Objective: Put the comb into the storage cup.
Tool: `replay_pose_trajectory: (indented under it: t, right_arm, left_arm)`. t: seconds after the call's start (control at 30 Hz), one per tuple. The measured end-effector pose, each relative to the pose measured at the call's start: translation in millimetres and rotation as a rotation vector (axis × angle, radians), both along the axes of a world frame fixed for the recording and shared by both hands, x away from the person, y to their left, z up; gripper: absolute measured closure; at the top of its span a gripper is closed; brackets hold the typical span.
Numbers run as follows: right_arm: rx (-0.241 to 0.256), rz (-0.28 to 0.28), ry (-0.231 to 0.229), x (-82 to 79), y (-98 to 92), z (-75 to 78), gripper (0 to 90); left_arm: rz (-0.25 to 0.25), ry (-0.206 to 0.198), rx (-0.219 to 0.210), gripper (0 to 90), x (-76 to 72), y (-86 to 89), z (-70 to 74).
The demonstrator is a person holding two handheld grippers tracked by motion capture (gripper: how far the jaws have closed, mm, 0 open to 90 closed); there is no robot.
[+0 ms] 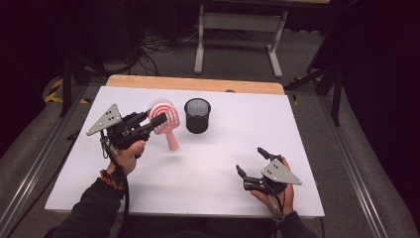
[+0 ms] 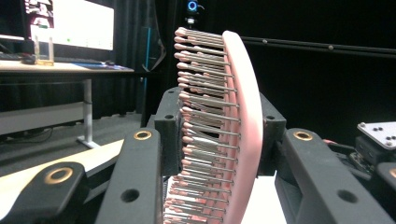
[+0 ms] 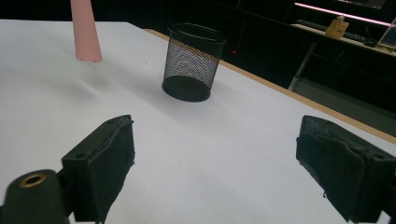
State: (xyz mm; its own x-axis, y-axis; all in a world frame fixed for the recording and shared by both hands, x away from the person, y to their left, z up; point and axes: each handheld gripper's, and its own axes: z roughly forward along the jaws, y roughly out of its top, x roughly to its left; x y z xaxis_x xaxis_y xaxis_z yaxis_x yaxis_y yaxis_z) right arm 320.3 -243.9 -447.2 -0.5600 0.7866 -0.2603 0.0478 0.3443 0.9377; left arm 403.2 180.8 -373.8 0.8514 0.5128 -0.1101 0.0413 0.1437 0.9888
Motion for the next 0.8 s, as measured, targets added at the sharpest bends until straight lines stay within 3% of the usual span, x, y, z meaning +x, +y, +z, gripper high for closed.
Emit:
replay_pose_trajectory:
  t: [0.27, 0.8]
  right_arm:
    - [-0.009, -0.012, 0.022, -1.7, -5.8, -6.3, 12.3]
    - [-0.011, -0.015, 0.022, -1.9, -7.1, -7.6, 12.3]
  left_arm:
    - [0.013, 0.003, 0.001, 63.4, 5.5, -0.2, 2.7]
    - [0.027, -0.041, 0.007, 63.4, 19.8, -2.2, 33.0]
